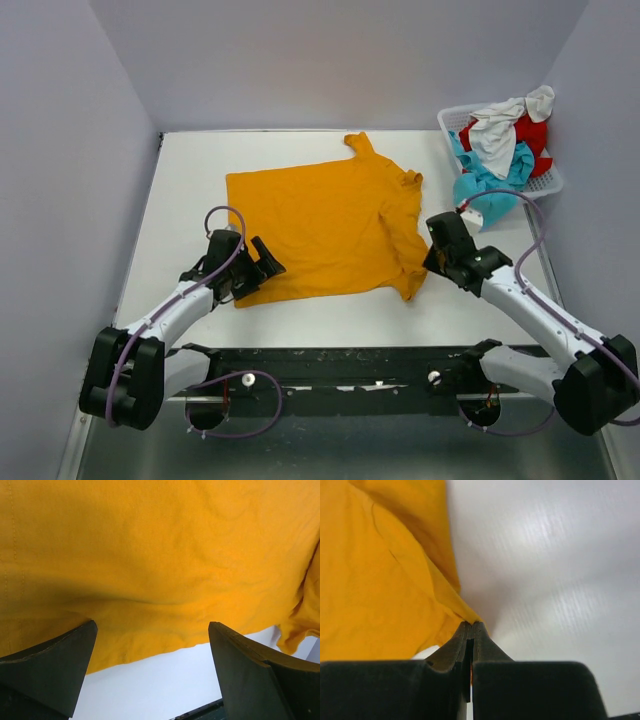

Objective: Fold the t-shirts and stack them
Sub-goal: Flatten out the tshirt

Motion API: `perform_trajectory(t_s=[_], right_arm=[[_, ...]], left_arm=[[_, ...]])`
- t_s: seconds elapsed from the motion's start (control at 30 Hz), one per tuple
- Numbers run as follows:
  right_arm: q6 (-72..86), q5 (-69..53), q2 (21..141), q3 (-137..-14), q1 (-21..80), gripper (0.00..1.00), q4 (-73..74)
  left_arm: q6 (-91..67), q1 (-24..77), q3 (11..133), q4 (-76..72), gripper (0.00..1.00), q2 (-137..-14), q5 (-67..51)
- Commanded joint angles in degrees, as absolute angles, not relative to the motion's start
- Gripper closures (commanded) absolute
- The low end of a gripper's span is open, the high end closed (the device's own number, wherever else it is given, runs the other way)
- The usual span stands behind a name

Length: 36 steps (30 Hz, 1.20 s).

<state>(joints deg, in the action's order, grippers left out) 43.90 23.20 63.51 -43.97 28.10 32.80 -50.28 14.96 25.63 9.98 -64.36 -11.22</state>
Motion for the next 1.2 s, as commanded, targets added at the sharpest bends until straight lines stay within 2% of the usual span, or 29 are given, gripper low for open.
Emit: perform_trajectory(t_s=[0.0,0.1,0.23,0.33,0.47,0.57,0.63,0.7,0.73,0.87,0.97,1.03,1.17], right_arm=[[45.54,27.85,58.98,-43.29,24.18,0.99,41.95],[50.74,36.26,57.1,-43.83,17.83,0.99,47.51],[58.28,38.16,53.89,-38.64,11.41,0.99,50.29],[61.94,36.55,51.61,-40.02,10.95,0.87,53.83],[68.2,30.65,46.56,-41.45,11.03,0.84,60.22],[70.24,26.6,39.1,-39.38,10.98,0.75,61.04],[69.41,26.63,34.71,-38.48,10.96,0.57,59.99],[59.15,21.98,32.8,-36.34,10.98,0.13,49.62],[55.4,18.73,34.31,-35.65,10.99,0.0,44.45],[41.35,2.95,49.92,-38.9,10.99,0.0,29.3],[37.24,-9.67,61.78,-42.03,11.66,0.0,18.53],[36.98,-9.43,69.28,-44.5,16.12,0.0,12.08],[33.2,4.14,88.8,-56.85,28.12,0.0,12.76]], left_arm=[[-49.04,14.43,26.01,16.12,0.02,-66.09,-11.38],[-49.06,14.41,25.36,15.88,0.01,-65.49,-11.59],[-49.07,14.22,25.48,16.34,0.01,-65.63,-12.0],[-48.96,14.15,26.37,17.38,0.02,-66.5,-12.09],[-49.06,14.15,27.13,18.73,0.01,-66.88,-12.0],[-48.86,14.15,28.79,22.76,0.02,-66.39,-9.08],[-48.38,14.15,29.15,24.67,0.02,-65.23,-6.61],[-47.89,14.11,29.37,24.75,0.01,-63.92,-6.7],[-47.61,14.14,29.66,24.53,0.01,-63.46,-7.25],[-46.93,14.16,29.05,21.52,0.01,-62.25,-11.29],[-47.2,14.15,29.64,20.9,0.01,-62.23,-11.78],[-47.56,14.23,30.67,20.79,0.01,-62.18,-12.3],[-48.34,14.68,33.42,18.82,0.02,-62.6,-13.64]])
